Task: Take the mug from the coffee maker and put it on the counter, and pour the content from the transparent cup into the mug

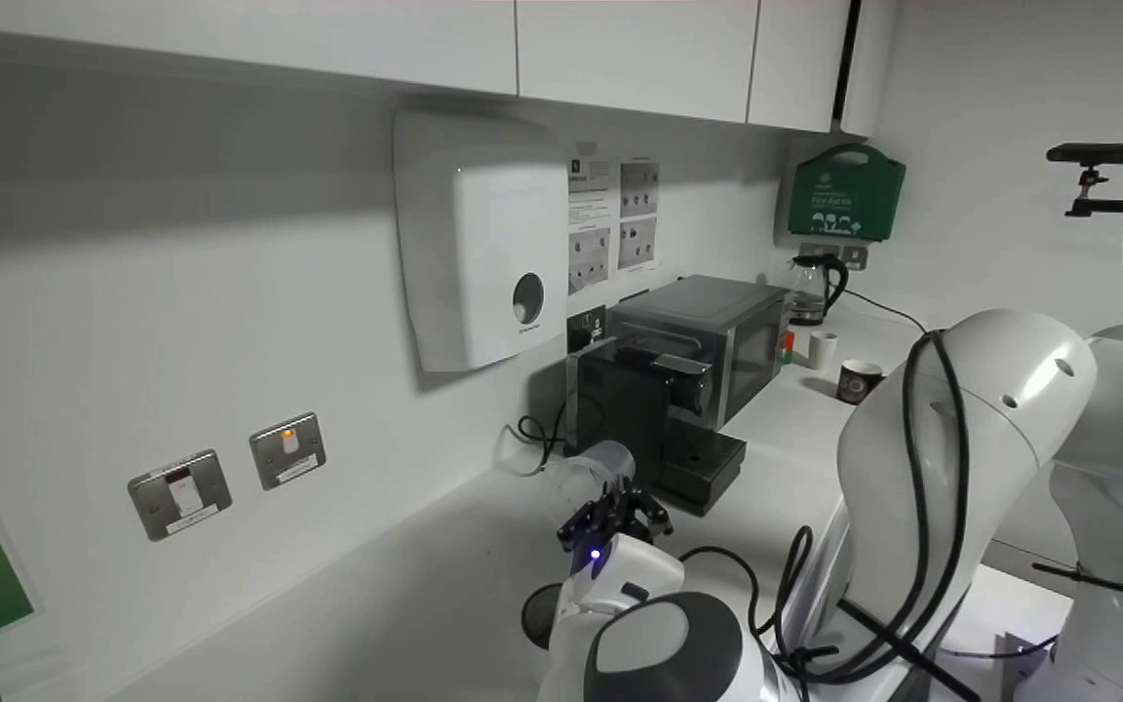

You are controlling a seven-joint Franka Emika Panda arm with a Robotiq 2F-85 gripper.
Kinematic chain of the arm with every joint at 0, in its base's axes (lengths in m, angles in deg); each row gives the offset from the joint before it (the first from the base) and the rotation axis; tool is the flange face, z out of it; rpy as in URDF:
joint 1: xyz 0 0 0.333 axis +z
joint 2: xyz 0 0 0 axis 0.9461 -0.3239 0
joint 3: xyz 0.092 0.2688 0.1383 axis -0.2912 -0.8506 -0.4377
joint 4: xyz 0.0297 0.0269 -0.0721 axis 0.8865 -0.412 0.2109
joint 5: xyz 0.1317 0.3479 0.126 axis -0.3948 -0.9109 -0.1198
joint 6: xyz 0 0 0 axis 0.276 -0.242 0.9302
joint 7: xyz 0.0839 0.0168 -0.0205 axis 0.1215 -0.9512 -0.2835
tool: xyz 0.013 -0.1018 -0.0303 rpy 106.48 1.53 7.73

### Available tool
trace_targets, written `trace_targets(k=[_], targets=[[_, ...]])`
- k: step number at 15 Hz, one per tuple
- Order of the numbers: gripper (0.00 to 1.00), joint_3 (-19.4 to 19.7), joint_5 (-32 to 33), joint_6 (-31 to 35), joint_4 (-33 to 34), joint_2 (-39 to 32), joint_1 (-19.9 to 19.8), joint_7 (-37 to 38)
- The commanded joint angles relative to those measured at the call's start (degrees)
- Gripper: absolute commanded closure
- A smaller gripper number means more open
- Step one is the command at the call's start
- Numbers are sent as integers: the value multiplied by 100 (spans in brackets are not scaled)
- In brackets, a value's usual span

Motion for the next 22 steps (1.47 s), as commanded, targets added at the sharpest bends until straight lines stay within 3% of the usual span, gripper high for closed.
trace_targets(k=[1,9,10,22], targets=[[90,-13,18,-14,42,-27,-5,-19],[90,-13,18,-14,42,-27,-5,-19],[98,-11,14,-26,47,-34,-2,-18],[98,-63,-135,62,-11,-29,-72,230]])
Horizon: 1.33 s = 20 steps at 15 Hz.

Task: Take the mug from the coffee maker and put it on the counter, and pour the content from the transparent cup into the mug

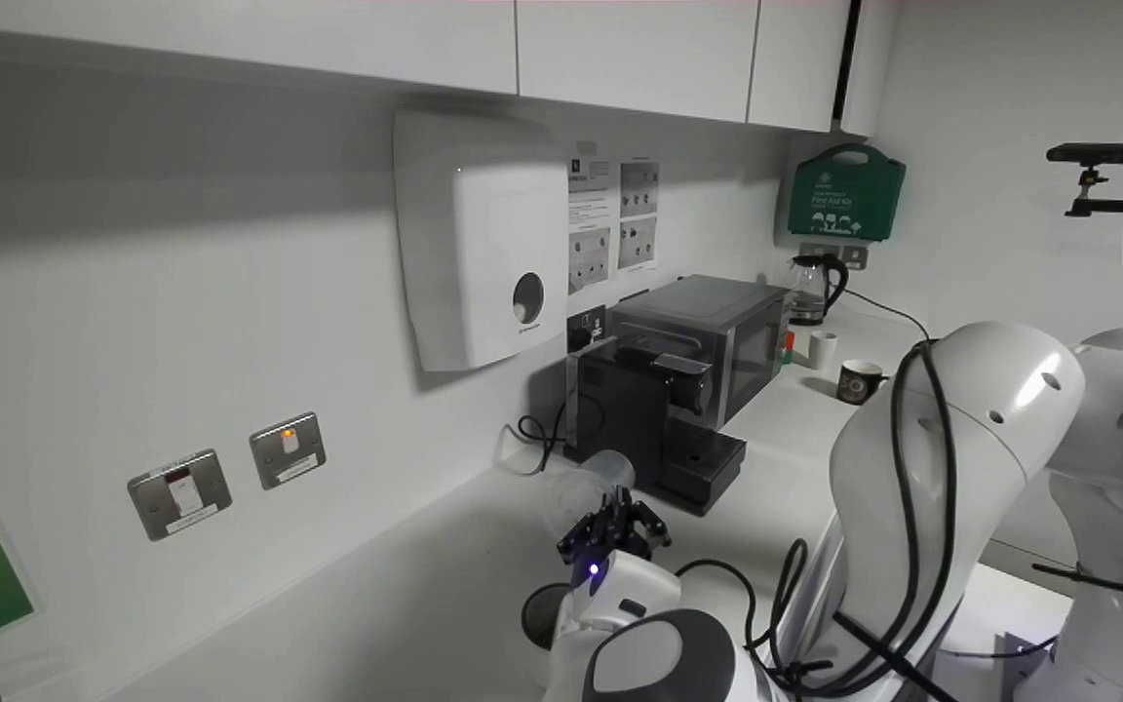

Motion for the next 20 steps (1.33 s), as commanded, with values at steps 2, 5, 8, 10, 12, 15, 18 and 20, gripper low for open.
trace_targets(k=[2,5,8,10,12,15,18,20], targets=[[98,-105,-237,129,-41,208,-116,436],[98,-173,-490,336,-100,358,-237,953],[98,-180,-757,670,-197,536,-349,1395],[98,-178,-933,897,-245,646,-433,1653],[98,-169,-1110,1112,-311,771,-518,1893],[98,-165,-1346,1384,-415,945,-639,2211],[98,-172,-1591,1731,-574,1151,-771,2527],[98,-164,-1720,1957,-675,1272,-853,2702]])
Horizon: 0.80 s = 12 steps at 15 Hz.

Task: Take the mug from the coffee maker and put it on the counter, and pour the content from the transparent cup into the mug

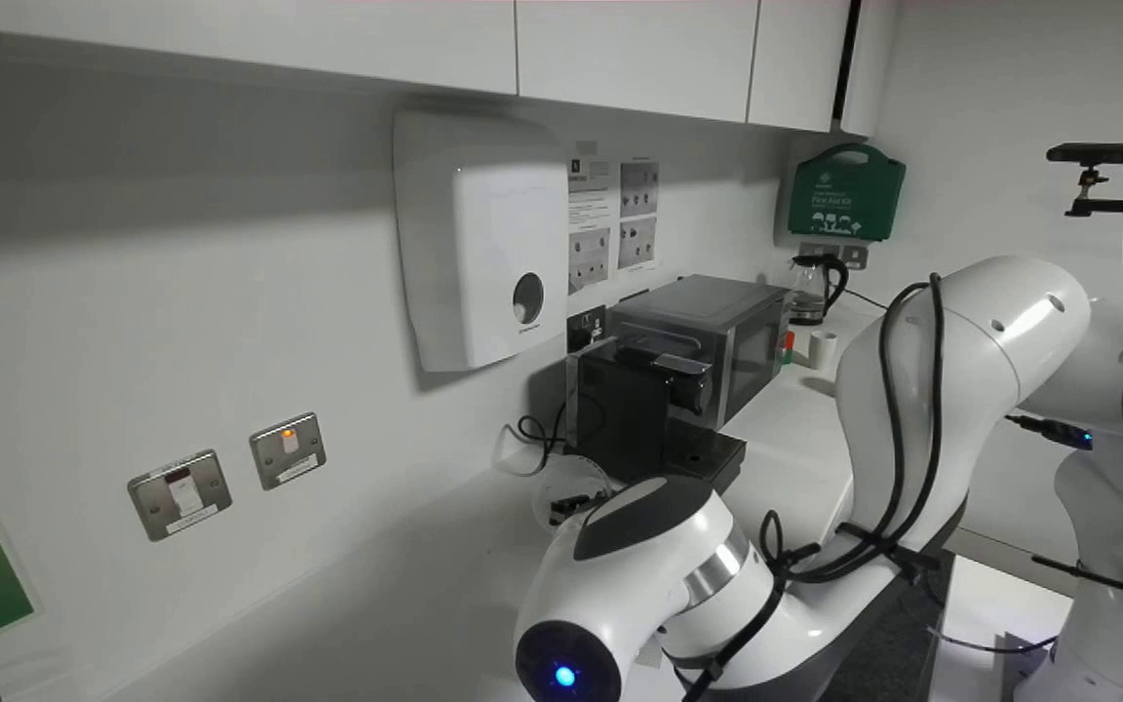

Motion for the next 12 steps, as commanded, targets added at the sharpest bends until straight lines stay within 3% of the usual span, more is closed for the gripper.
trace_targets(k=[1,12], targets=[[98,-85,-293,551,-633,593,-281,423],[98,-135,-908,2178,-1715,1463,-984,1034]])
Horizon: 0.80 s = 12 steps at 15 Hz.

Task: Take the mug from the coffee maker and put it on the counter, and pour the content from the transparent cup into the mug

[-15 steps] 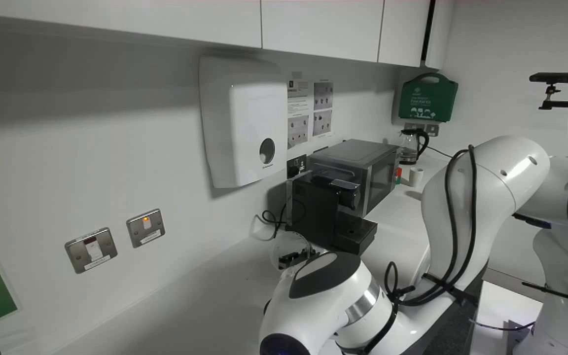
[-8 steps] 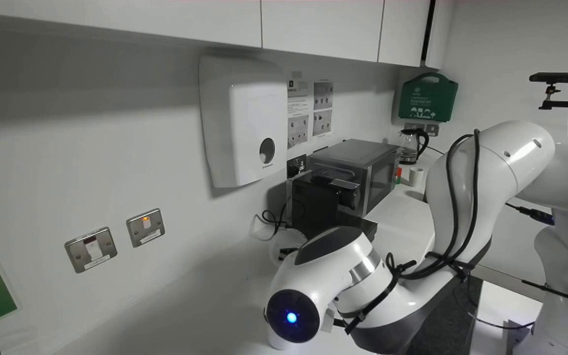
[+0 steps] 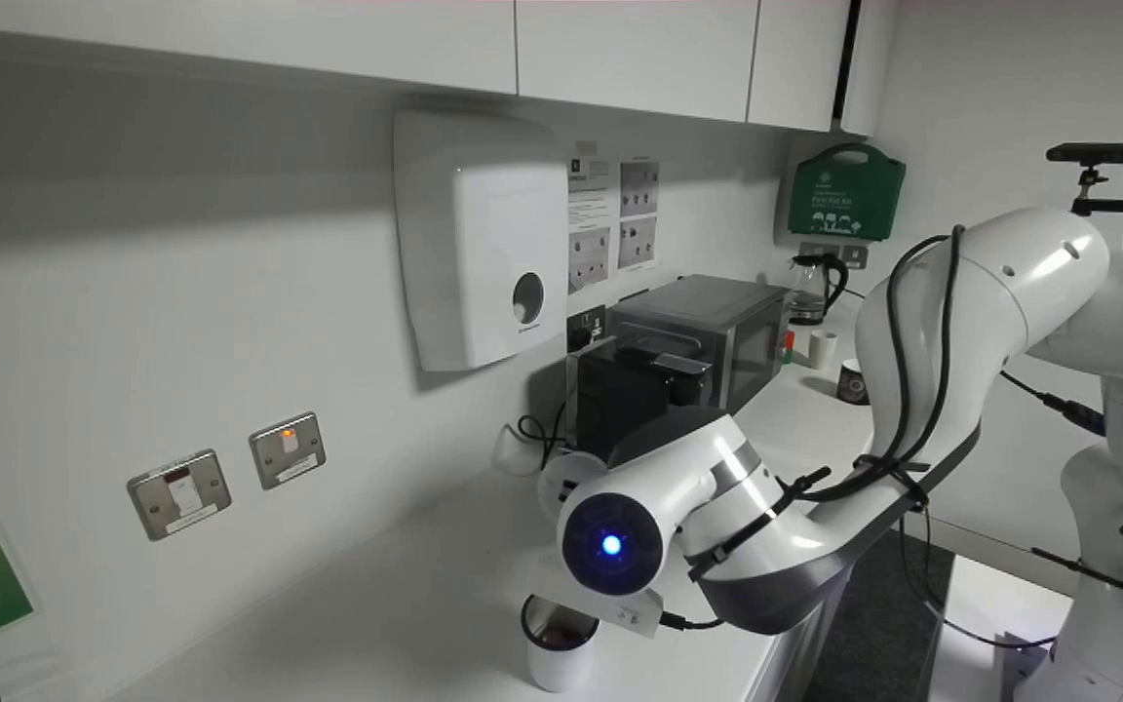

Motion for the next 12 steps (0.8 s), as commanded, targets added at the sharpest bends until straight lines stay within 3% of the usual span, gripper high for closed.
trace_targets(k=[1,12], targets=[[98,-134,-234,693,-757,607,-377,183],[98,-327,-972,1729,-1297,1050,-874,-430]])
